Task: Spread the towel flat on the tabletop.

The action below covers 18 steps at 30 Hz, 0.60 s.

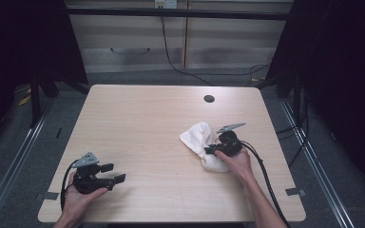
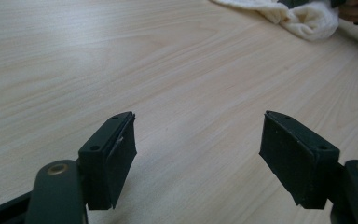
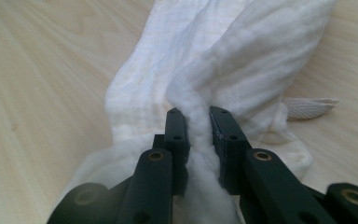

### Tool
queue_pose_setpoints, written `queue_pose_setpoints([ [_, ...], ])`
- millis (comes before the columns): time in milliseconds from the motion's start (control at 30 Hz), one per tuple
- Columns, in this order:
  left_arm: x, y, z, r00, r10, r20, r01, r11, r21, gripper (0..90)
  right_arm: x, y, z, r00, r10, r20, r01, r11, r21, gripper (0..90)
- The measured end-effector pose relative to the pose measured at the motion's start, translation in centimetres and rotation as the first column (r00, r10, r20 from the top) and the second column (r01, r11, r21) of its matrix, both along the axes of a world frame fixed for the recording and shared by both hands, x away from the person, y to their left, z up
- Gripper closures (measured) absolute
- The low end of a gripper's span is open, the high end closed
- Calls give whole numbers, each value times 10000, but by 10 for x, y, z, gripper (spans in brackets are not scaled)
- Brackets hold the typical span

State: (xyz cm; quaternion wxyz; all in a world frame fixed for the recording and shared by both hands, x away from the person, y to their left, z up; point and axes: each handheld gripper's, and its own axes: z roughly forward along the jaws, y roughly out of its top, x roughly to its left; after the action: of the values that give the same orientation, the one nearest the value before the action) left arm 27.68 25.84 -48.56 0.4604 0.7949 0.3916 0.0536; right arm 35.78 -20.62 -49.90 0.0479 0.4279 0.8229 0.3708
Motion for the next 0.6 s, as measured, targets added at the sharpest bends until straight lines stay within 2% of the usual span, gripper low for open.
queue_pose_setpoints([
  [33,0,0,0,10000,12,24,-11,10000,-12,265,-4,7,0,9996,270,-25,-270,9996,76,782],
  [100,0,1,0,10000,21,59,-21,10000,12,265,-7,13,-1,9989,464,-29,-464,9987,230,782],
  [167,0,1,0,10000,19,59,-19,10000,5,265,-8,16,-1,9985,548,13,-548,9984,158,783],
  [233,0,1,0,10000,-24,-42,23,9999,-122,266,-12,22,-2,9974,719,44,-720,9968,353,783],
  [367,0,0,0,10000,-74,-63,74,9999,-97,266,-21,39,-4,9926,1214,98,-1218,9911,543,783],
  [600,-1,0,0,9995,-274,-168,270,9994,-216,301,-26,50,-5,9869,1604,149,-1610,9850,625,782],
])
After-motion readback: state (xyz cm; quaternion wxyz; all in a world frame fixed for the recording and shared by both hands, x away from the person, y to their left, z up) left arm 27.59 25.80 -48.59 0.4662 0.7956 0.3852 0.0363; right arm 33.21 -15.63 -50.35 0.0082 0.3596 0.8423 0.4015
